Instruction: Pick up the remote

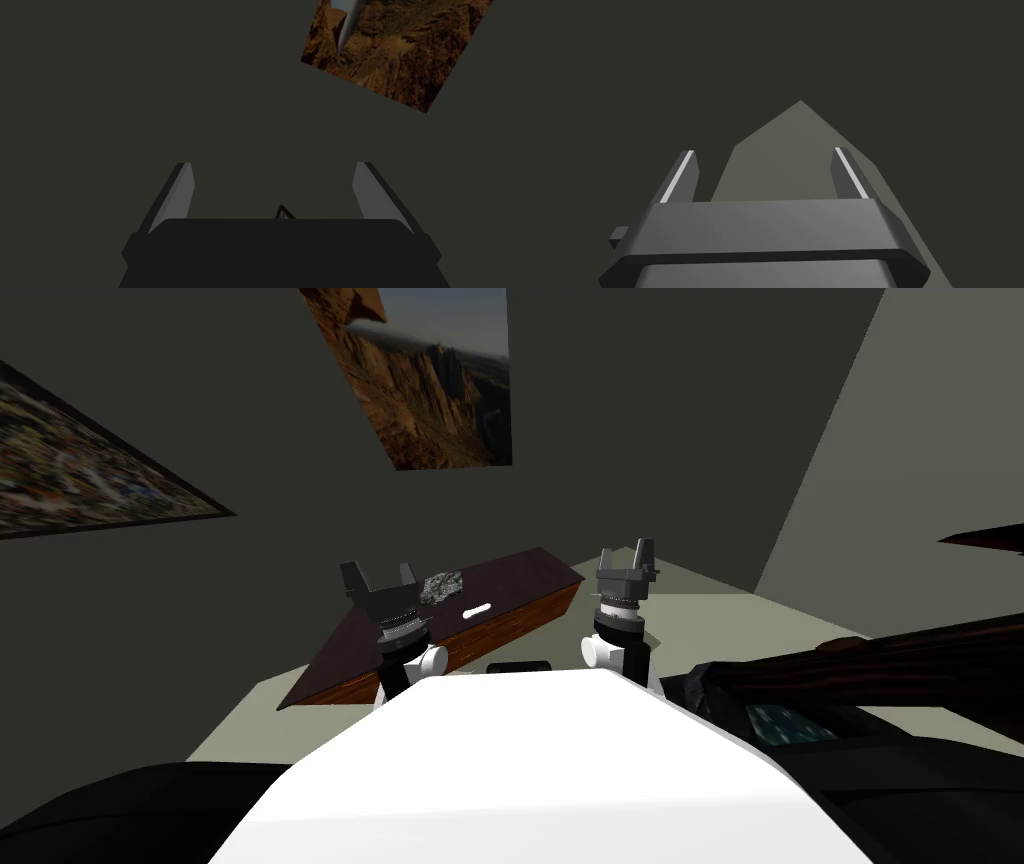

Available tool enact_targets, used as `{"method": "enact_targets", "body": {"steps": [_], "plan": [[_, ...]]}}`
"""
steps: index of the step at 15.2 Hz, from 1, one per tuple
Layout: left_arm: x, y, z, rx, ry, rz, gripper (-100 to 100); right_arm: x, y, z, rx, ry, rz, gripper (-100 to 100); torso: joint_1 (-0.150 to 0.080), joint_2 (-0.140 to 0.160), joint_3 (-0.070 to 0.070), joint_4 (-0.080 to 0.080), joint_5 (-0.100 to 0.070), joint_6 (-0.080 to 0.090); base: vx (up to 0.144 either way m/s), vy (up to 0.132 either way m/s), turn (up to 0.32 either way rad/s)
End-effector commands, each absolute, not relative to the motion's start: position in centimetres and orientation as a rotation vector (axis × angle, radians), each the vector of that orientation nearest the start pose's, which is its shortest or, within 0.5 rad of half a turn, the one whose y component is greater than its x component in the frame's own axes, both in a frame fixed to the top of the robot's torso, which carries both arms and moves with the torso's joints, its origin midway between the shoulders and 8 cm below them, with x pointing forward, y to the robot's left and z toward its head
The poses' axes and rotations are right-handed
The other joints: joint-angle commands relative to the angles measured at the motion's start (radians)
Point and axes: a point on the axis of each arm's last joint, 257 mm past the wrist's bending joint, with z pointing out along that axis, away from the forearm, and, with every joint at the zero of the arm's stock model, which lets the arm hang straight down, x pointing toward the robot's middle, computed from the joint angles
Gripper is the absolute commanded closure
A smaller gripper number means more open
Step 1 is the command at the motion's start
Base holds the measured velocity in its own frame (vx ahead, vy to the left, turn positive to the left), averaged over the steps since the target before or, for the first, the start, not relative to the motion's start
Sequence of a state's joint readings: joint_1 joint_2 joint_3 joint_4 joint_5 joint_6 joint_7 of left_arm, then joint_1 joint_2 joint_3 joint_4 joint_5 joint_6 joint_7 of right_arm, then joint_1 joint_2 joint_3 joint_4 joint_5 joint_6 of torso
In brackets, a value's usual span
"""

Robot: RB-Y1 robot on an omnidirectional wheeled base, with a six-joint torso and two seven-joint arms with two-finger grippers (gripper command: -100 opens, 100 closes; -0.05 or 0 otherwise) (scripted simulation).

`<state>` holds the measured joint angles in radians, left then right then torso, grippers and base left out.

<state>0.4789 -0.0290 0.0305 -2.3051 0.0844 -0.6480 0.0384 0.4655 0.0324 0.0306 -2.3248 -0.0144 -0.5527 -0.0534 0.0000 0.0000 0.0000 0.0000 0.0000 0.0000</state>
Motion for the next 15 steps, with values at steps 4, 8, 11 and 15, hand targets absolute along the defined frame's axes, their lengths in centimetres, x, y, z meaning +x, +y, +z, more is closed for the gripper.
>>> {"method": "enact_targets", "body": {"steps": [4,8,11,15], "plan": [[32.7,29.0,5.2,-0.579,0.508,-1.415,-100,32.7,-26.8,6.4,0.605,0.471,1.43,0,0.0,0.0,0.0,0.0,0.0,0.0,0.002,0.0,-0.051],[34.7,28.9,3.4,-0.604,0.605,-1.416,-100,32.7,-26.8,6.4,0.605,0.471,1.43,0,0.001,0.0,0.0,0.0,0.0,0.0,0.004,0.003,-0.067],[36.9,29.5,1.1,-0.657,0.697,-1.408,-100,32.7,-26.8,6.4,0.605,0.471,1.43,0,0.001,-0.001,0.0,0.0,0.0,0.0,0.007,0.003,-0.123],[39.2,30.5,-1.8,-0.728,0.786,-1.389,-100,32.7,-26.8,6.4,0.605,0.471,1.43,0,0.001,-0.001,-0.001,0.0,0.0,0.0,0.007,0.003,-0.103]]}}
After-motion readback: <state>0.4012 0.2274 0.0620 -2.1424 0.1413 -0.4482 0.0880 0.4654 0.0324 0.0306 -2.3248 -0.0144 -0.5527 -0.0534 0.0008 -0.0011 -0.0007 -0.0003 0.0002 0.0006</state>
